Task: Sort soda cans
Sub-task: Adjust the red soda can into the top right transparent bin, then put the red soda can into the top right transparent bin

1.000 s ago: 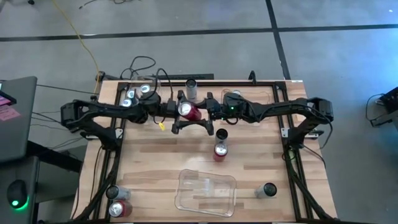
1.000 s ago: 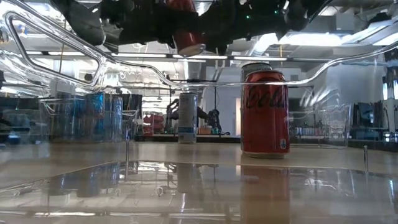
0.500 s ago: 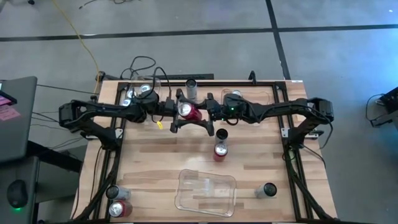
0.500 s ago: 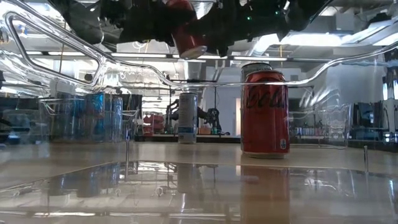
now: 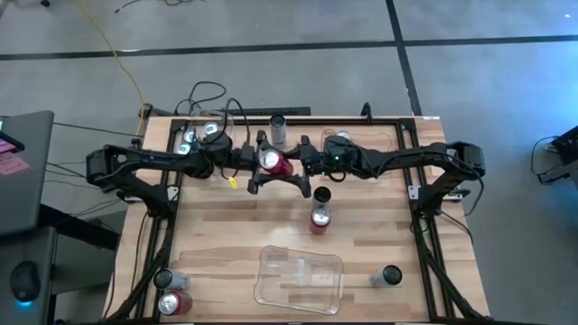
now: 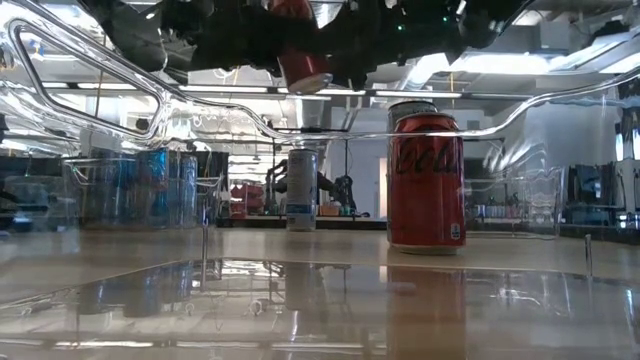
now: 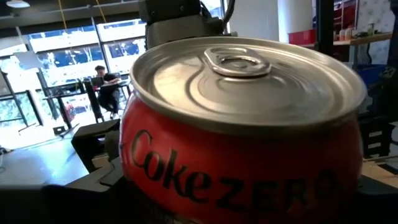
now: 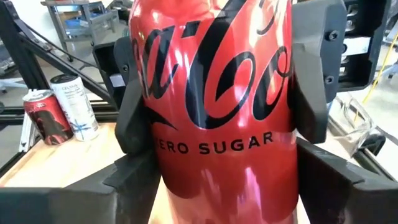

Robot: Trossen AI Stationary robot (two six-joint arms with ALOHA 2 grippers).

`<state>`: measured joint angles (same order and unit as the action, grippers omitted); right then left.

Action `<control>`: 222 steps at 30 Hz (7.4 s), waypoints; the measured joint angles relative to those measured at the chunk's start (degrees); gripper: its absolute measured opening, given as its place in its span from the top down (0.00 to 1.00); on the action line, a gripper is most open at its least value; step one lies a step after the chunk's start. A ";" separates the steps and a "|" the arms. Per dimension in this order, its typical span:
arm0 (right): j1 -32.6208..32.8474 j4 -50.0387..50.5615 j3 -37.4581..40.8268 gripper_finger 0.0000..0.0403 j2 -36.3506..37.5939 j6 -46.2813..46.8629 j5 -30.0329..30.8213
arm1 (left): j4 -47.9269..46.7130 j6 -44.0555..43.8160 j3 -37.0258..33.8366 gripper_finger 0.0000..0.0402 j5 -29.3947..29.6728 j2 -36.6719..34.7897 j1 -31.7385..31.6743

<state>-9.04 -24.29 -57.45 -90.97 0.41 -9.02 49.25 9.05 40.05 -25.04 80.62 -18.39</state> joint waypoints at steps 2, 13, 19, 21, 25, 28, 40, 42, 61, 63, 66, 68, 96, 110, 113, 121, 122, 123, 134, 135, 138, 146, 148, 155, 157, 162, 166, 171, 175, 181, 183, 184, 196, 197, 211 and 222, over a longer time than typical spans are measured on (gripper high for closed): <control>-0.44 1.88 -0.03 0.15 0.66 0.52 -0.02 | -0.08 0.12 0.00 0.27 0.07 0.07 0.02; -6.17 23.47 0.13 0.02 6.71 5.87 -0.13 | -0.91 0.62 -0.09 0.27 0.22 0.00 -0.98; -8.41 30.38 0.19 0.05 12.49 4.11 0.07 | -9.43 7.68 -0.04 0.27 0.34 -0.02 -1.49; -8.37 30.04 0.19 0.05 13.58 -0.20 0.07 | -10.53 8.85 -0.04 0.27 0.00 -0.02 -1.20; -8.11 23.26 0.21 0.05 13.98 -3.59 0.07 | -10.59 8.66 -0.04 0.26 -0.18 -0.02 -1.14; -7.38 14.76 0.17 0.05 12.80 -1.97 0.07 | -10.59 8.48 -0.02 0.26 -0.06 -0.02 -1.18; -0.95 -0.36 -1.06 0.04 2.12 -13.37 1.42 | -17.78 8.55 2.88 0.26 0.10 -0.02 -1.18; -0.66 -0.66 -2.49 0.04 0.85 -12.13 1.45 | -17.65 8.42 3.08 0.26 0.04 -0.02 -1.16; -1.07 8.96 -9.84 0.27 -3.42 -11.16 1.91 | -17.41 6.88 3.15 0.25 2.14 -0.02 -1.20; -1.07 9.51 -9.81 0.28 -2.90 -10.68 1.82 | -17.50 6.56 3.15 0.24 2.90 -0.02 -1.13; -1.07 9.52 -9.80 0.28 -2.58 -10.51 1.81 | -17.55 6.43 3.19 0.23 3.57 -0.02 -1.09; -1.07 10.18 -9.73 0.28 -1.87 -9.67 1.82 | -17.65 6.43 3.32 0.23 4.14 -0.02 -1.07; -1.07 16.87 -9.56 0.30 5.59 -4.33 7.26 | -14.68 2.40 3.23 0.22 4.92 -0.24 -0.70; -2.65 18.42 -9.73 0.30 9.19 -2.90 12.66 | -22.91 2.71 3.02 0.02 10.82 -1.69 -3.20; -3.31 24.34 -9.88 0.30 13.21 -3.06 16.06 | -27.33 3.48 3.04 0.02 10.97 -4.86 -4.62; -3.21 46.28 -9.05 0.30 24.24 4.75 29.22 | -34.98 3.04 3.06 0.03 11.17 -14.71 -7.38; -3.02 47.92 -7.90 0.30 25.76 6.17 30.77 | -36.11 3.05 3.06 0.03 11.18 -15.54 -7.47; -2.95 49.54 -6.62 0.30 27.33 7.71 32.04 | -36.84 3.10 3.06 0.03 11.34 -16.15 -7.50; -7.23 51.77 14.25 0.30 42.86 19.61 34.83 | -38.15 3.40 3.08 0.03 16.56 -16.79 -7.48; -8.41 51.71 15.76 0.30 43.60 20.03 34.90 | -37.70 3.56 3.07 0.03 16.75 -16.79 -7.48; -12.15 50.79 19.15 0.30 44.95 20.58 34.80 | -36.67 3.66 3.08 0.03 17.18 -16.79 -7.48; -22.48 43.11 26.40 0.30 43.84 19.33 28.68 | -36.15 3.66 3.08 0.03 17.14 -16.79 -7.48; -24.36 39.77 28.29 0.30 43.14 19.64 26.46 | -36.25 3.66 3.10 0.03 17.11 -16.79 -7.48; -27.41 35.75 31.49 0.30 41.98 19.64 24.47 | -36.36 3.79 3.13 0.03 16.96 -16.79 -7.48; -28.12 35.35 31.49 0.30 40.97 19.64 24.20 | -36.13 3.81 3.15 0.03 16.96 -16.79 -7.48; -28.17 33.06 31.53 0.25 36.99 19.63 24.28 | -36.15 3.81 3.17 0.03 16.96 -16.79 -7.48; -28.12 31.21 31.53 0.15 33.36 19.99 24.29 | -36.28 3.81 3.17 0.03 16.96 -16.79 -7.48; -28.13 29.64 31.47 0.07 30.47 20.08 24.26 | -36.39 4.29 3.17 0.03 16.96 -16.79 -7.48; -28.13 28.97 31.47 0.06 30.73 20.02 24.30 | -36.47 4.34 3.17 0.03 16.96 -16.79 -7.48; -28.09 29.33 31.47 0.06 36.67 19.22 25.54 | -36.51 4.34 3.17 0.03 16.96 -16.79 -7.47; -28.09 29.81 31.47 0.06 39.74 19.29 25.62 | -36.69 4.34 3.17 0.03 16.96 -16.79 -7.46; -28.09 30.27 31.47 0.06 41.38 19.49 25.64 | -36.83 4.34 3.17 0.03 16.96 -16.79 -7.45; -17.16 35.59 31.47 0.05 58.85 22.06 25.69 | -37.39 7.87 0.91 0.03 15.42 -16.76 -5.35; -14.92 35.57 31.47 0.05 59.44 22.07 25.67 | -37.05 8.04 0.30 0.03 15.29 -16.76 -4.87; 18.39 34.31 31.48 0.09 48.85 27.57 37.93 | -32.89 2.36 -1.98 0.03 15.33 -14.10 7.21; 29.11 26.86 31.49 0.09 35.48 33.22 38.67 | -15.26 -0.91 -0.46 0.03 17.33 4.93 13.85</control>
<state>20.07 2.57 -25.96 -55.49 33.63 29.65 33.99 8.15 39.60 -7.70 85.55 -4.54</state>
